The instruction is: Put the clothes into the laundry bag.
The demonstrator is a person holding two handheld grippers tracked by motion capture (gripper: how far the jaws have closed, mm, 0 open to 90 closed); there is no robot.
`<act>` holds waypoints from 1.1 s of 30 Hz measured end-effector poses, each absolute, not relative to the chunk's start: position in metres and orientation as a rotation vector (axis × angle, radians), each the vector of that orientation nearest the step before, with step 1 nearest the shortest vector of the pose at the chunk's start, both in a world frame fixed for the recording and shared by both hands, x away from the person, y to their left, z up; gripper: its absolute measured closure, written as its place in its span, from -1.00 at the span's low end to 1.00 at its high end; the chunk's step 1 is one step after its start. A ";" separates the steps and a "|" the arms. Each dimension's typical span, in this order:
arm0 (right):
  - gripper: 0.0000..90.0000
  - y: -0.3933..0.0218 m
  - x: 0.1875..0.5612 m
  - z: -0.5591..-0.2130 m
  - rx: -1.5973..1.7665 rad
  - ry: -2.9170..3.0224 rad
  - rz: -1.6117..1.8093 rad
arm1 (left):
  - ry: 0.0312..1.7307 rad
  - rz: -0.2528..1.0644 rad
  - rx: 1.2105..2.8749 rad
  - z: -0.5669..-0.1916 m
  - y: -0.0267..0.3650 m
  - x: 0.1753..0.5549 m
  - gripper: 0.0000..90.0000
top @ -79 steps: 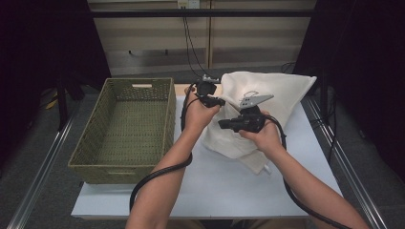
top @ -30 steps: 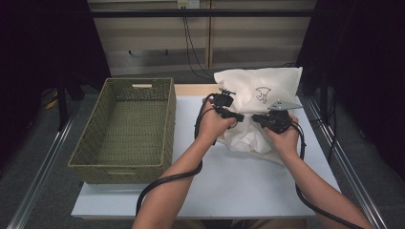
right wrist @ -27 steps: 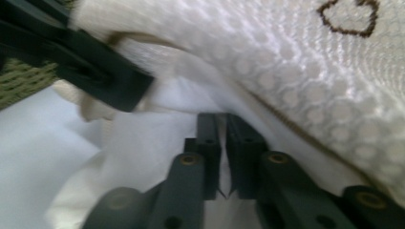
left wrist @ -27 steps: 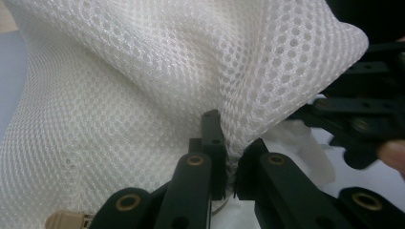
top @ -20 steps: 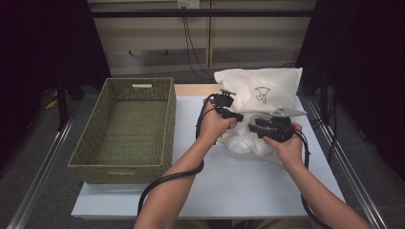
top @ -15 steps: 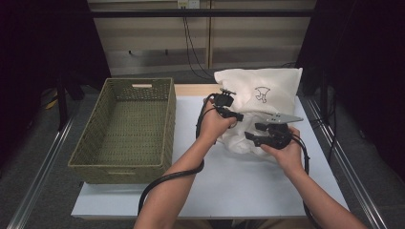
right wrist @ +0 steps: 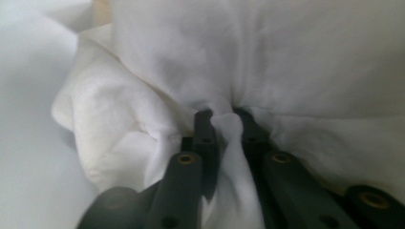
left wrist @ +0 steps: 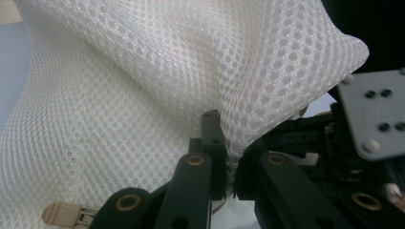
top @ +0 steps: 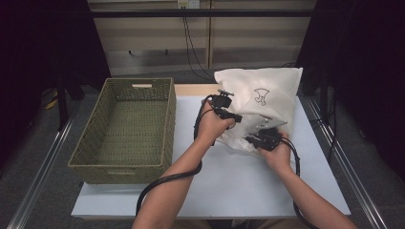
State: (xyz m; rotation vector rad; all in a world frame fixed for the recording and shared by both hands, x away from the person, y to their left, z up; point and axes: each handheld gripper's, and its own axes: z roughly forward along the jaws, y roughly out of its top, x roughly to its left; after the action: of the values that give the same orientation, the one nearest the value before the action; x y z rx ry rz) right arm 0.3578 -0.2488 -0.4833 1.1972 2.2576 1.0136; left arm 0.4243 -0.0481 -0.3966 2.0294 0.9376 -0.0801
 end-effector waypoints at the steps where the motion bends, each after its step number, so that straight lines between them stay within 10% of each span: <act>1: 0.91 -0.248 0.359 -0.483 1.237 2.238 1.015 | 0.941 -0.083 2.026 -0.396 -0.047 0.423 0.93; 33: 0.94 -0.285 0.357 -0.450 1.225 1.816 1.185 | 0.806 -0.314 2.008 -0.354 -0.065 0.387 0.95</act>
State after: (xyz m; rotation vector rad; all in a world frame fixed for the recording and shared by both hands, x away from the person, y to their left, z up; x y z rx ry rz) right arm 0.3573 -0.2847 -0.4496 1.2253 1.8163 1.1845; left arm 0.3865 -0.0649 -0.3544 2.0077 0.8060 -0.3144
